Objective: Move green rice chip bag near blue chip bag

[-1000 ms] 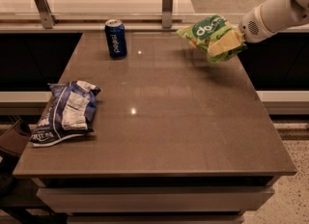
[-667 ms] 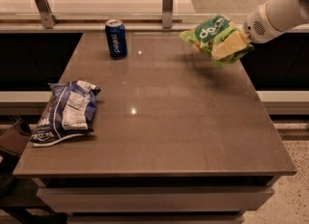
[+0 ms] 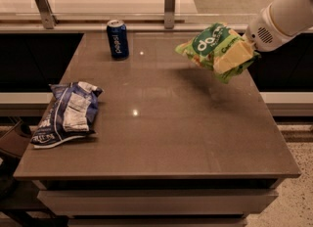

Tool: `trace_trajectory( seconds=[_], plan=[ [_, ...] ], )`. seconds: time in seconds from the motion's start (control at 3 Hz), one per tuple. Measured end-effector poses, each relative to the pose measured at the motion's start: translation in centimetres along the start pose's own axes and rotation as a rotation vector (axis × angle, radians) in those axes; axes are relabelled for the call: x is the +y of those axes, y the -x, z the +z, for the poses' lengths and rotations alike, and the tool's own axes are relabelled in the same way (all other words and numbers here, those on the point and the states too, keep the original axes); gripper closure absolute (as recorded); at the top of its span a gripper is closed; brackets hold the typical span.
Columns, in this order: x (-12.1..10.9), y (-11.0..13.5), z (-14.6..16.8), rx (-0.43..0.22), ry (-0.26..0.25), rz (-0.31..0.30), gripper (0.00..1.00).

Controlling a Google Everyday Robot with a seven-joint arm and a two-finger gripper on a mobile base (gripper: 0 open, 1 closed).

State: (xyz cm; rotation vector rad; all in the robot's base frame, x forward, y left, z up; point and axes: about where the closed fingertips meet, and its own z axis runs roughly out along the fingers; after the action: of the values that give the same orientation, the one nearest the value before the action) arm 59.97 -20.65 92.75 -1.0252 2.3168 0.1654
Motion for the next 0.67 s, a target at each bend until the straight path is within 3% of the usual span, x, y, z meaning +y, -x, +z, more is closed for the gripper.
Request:
trace_trajectory(
  seconds=[0.67],
  plan=[
    [8.0, 0.6, -0.5, -0.007, 0.054, -0.069, 1.0]
  ],
)
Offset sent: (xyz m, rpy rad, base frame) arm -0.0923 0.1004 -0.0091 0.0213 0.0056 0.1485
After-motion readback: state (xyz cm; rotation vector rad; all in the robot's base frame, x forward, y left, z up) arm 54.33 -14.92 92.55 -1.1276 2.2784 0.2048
